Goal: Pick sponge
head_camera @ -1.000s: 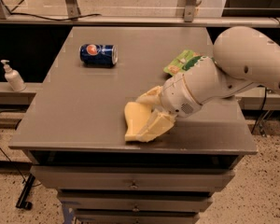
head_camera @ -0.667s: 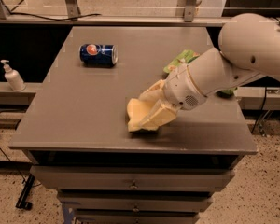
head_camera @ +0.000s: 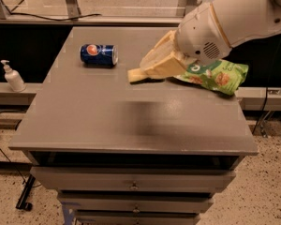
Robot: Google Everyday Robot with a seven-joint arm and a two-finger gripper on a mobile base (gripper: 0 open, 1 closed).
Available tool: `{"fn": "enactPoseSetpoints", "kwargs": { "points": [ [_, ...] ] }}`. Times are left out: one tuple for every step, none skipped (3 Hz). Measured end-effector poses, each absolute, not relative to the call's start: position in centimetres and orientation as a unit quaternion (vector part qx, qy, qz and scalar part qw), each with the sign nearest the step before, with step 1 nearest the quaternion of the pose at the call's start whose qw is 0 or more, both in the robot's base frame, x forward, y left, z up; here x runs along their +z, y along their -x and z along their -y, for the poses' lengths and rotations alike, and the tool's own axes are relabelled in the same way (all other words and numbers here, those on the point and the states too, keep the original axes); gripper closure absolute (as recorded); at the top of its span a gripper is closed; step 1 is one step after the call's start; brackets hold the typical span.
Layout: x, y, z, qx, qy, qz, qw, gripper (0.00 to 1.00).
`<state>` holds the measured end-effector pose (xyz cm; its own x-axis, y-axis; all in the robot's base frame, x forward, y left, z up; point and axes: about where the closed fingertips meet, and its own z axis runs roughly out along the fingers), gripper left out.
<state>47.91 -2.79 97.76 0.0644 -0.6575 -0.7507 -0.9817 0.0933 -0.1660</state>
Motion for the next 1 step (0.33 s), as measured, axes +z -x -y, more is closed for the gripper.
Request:
{"fn": "enactPoseSetpoints", "kwargs": {
  "points": [
    [97.76,-47.91,2.79,0.225,0.635,-0.646,0.360,1.00]
  ]
}}
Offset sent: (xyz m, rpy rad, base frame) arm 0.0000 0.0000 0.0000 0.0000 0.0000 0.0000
